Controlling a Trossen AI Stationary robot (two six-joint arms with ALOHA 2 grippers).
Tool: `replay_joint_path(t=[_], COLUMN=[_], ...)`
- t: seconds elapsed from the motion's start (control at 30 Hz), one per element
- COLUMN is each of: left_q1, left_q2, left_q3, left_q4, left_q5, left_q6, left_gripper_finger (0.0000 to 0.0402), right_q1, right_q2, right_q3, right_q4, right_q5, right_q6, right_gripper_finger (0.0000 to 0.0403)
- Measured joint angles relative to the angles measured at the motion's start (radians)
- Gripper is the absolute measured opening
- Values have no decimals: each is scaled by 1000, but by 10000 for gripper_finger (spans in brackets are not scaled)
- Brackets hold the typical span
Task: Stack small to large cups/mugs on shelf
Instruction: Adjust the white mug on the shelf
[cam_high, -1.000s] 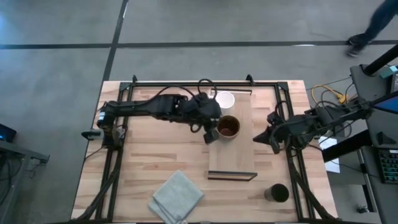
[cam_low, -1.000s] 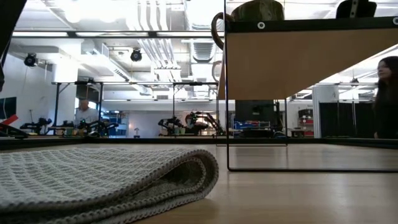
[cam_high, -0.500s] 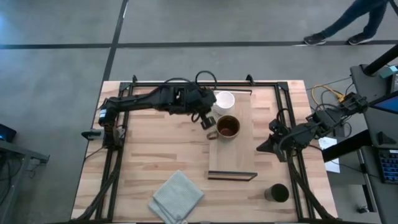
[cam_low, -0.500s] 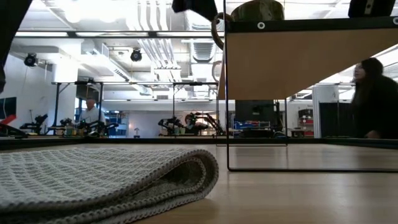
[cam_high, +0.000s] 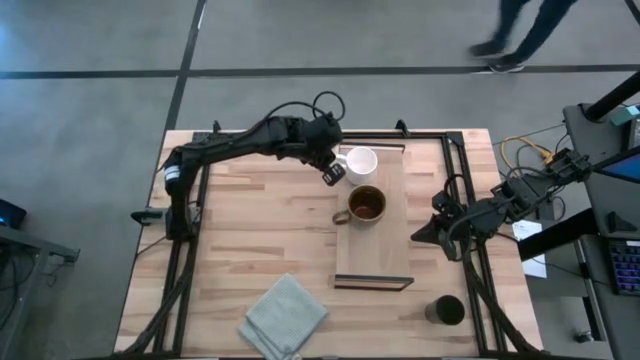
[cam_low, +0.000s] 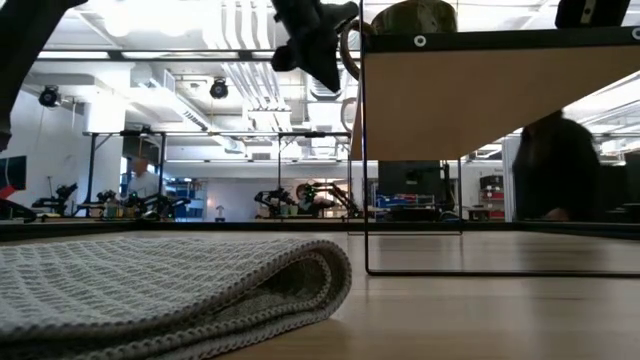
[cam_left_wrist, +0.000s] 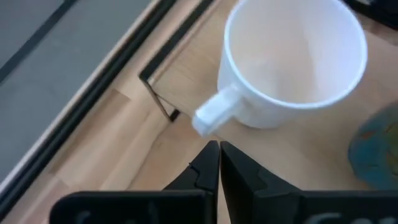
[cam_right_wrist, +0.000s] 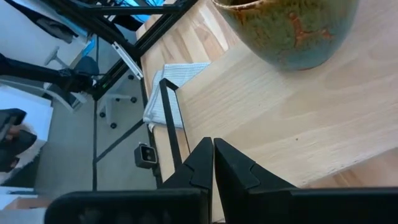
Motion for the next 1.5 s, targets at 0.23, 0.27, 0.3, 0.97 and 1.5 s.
replay_joint_path(t=[0.23,0.27,0.3,0.97,1.5], left_q1=[0,2,3,7,7], left_q2=[3,3,3,4,4], left_q3=[-44,-44,-44,-45,-49], left_q4=[45,51,54,164,250], left_q5=[6,6,6,47,86], left_q6=[1,4,5,9,9], left_gripper_finger=[0,0,0,0,0], right_q1=[0,0,0,0,0], right_q2=[1,1,1,1,1], right_q3=[0,0,0,0,0], right_q4=[0,0,0,0,1], right_q5=[0,0,0,0,9], right_q6=[-1,-1,-1,-1,-2], right_gripper_finger=[9,8,9,8,9])
